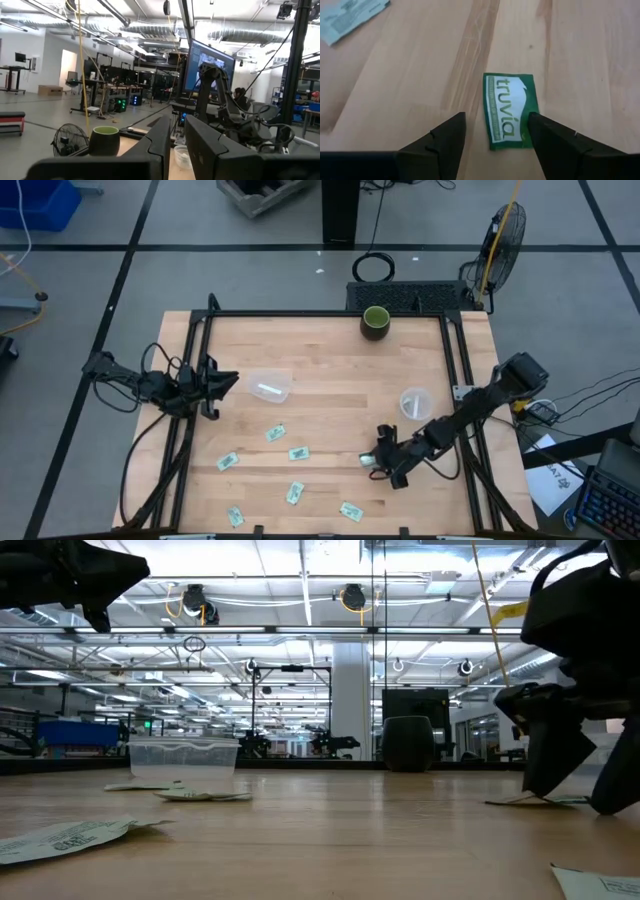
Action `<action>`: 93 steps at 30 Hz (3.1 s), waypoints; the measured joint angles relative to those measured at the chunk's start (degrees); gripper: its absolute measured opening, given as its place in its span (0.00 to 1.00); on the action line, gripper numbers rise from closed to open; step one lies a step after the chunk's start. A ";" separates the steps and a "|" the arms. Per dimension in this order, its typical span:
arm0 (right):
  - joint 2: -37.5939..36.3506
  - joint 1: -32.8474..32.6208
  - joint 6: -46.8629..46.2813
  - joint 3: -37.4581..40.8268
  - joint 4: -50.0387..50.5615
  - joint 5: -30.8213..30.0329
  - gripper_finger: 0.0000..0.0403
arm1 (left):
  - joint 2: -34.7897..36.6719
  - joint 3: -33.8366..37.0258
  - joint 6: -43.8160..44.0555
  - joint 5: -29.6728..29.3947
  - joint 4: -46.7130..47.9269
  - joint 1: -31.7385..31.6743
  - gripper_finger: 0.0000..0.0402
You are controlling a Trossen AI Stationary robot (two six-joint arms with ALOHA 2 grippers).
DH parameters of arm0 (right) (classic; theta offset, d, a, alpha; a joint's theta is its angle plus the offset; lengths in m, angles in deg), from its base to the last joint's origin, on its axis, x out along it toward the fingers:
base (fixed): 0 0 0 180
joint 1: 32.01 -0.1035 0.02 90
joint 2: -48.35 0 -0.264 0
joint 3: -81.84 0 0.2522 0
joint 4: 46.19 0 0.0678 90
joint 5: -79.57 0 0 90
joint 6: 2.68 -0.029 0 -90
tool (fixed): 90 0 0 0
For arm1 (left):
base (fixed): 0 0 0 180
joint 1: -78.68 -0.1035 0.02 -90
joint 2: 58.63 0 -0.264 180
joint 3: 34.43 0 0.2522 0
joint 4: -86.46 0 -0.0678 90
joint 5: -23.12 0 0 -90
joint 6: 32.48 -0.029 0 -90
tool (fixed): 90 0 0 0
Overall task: Pick and place Stevia / Truvia into bins
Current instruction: Put the green truvia packet into the transparent circular container, then put the white stevia packet into the transparent rectangular container
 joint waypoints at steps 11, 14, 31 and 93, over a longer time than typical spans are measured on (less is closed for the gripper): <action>-0.16 1.19 0.18 0.00 -0.34 -1.70 0.26 | 0.00 0.00 -0.02 -0.21 0.28 0.00 0.16; -0.19 1.75 0.62 0.00 -0.22 -1.74 0.16 | -0.01 0.00 -0.02 -0.23 0.30 0.00 0.16; -29.90 1.93 -2.14 0.20 25.94 -11.67 0.05 | -0.01 0.00 -0.26 -0.26 0.47 0.00 0.16; -30.99 11.01 13.51 0.11 3.16 -24.30 0.53 | -37.81 -4.84 25.30 2.98 1.23 0.01 0.40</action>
